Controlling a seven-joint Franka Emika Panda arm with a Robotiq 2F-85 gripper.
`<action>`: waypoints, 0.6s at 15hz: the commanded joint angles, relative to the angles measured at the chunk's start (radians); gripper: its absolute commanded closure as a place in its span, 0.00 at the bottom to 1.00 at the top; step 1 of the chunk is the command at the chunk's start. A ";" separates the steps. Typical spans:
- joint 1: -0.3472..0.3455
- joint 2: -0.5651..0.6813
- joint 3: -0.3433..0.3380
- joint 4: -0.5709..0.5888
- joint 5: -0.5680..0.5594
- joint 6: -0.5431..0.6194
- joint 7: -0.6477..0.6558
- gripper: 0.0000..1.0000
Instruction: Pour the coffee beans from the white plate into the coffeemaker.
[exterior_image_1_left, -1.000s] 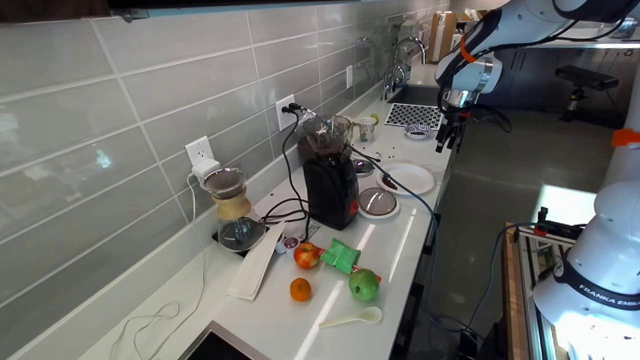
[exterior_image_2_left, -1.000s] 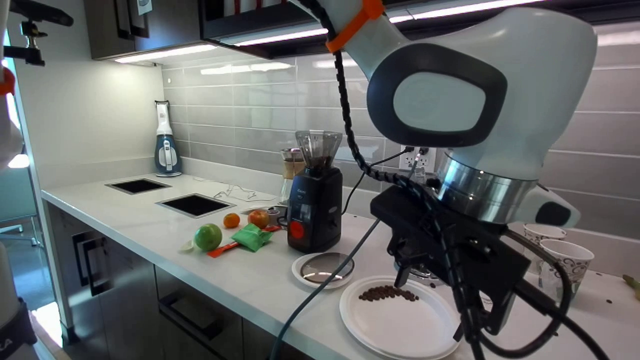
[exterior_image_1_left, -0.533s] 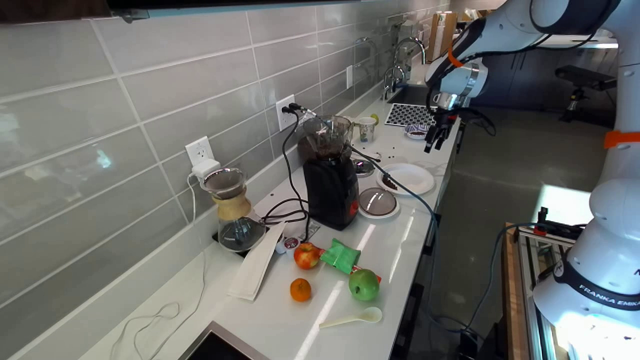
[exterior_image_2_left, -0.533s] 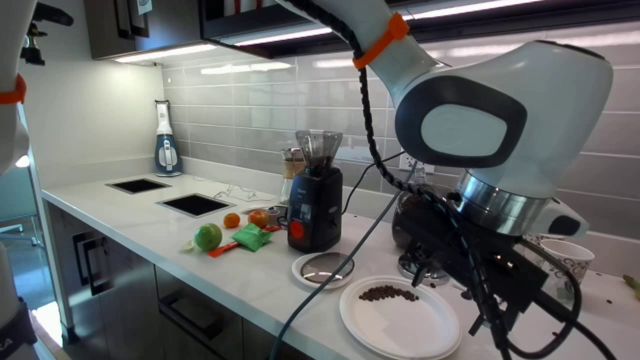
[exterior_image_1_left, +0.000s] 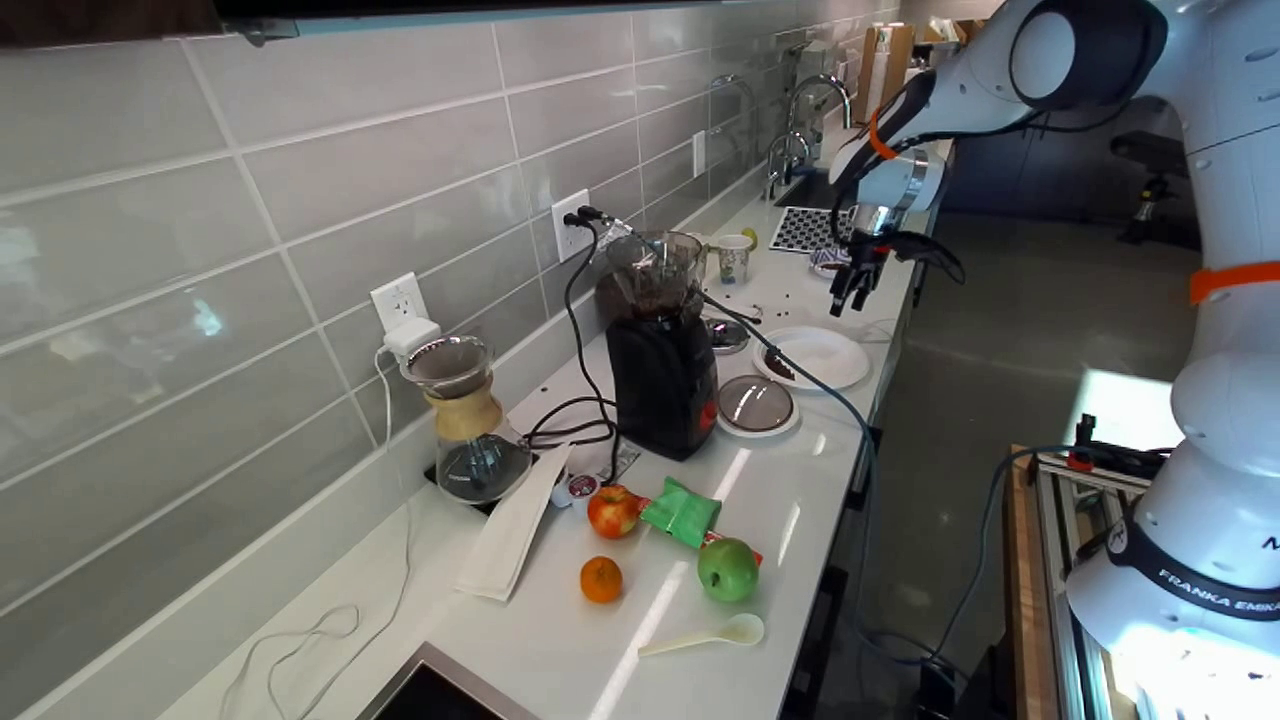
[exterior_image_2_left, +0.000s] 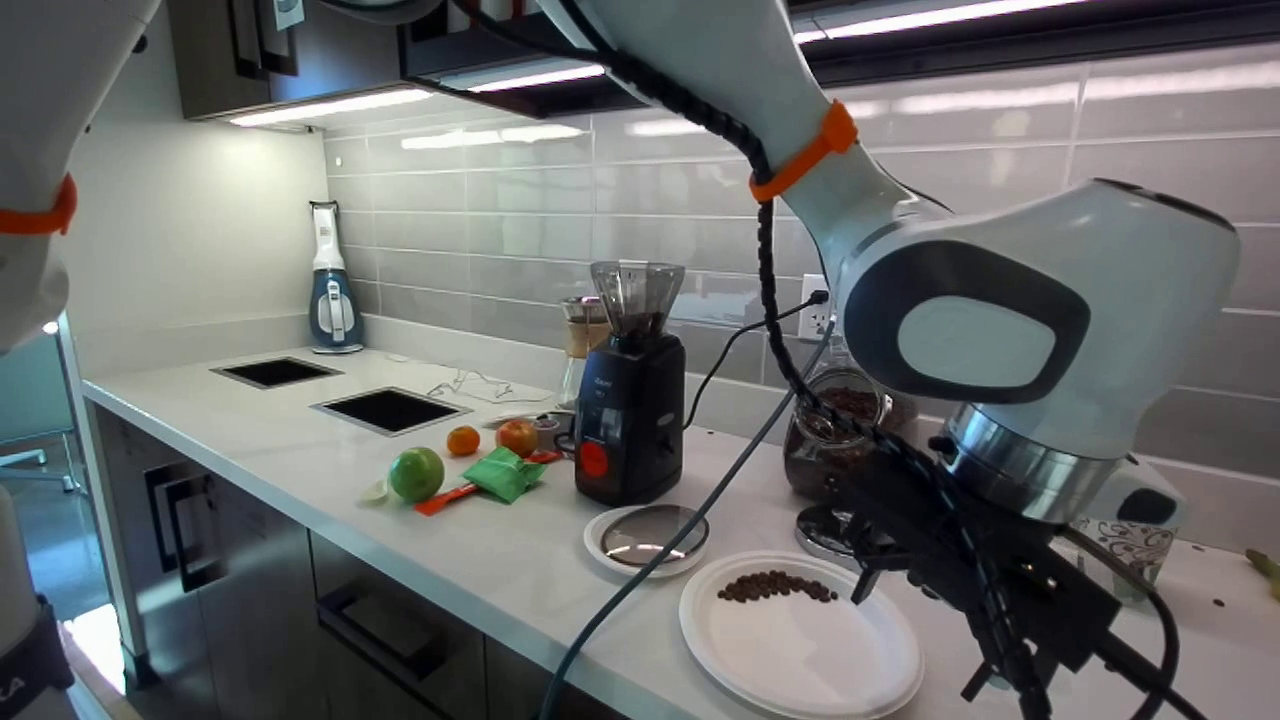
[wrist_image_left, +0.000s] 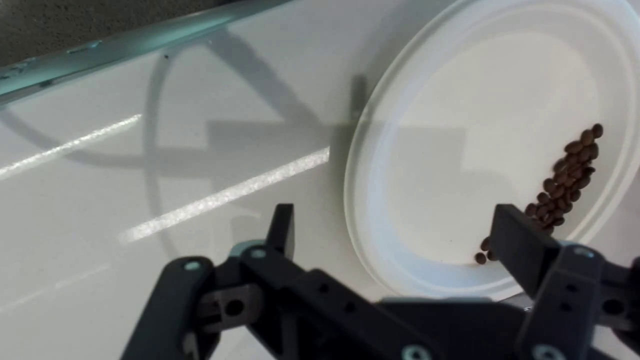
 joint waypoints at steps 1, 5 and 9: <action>-0.062 0.074 0.048 0.079 0.001 -0.051 0.011 0.00; -0.115 0.115 0.095 0.119 0.015 -0.086 0.004 0.00; -0.159 0.144 0.137 0.157 0.028 -0.147 0.004 0.00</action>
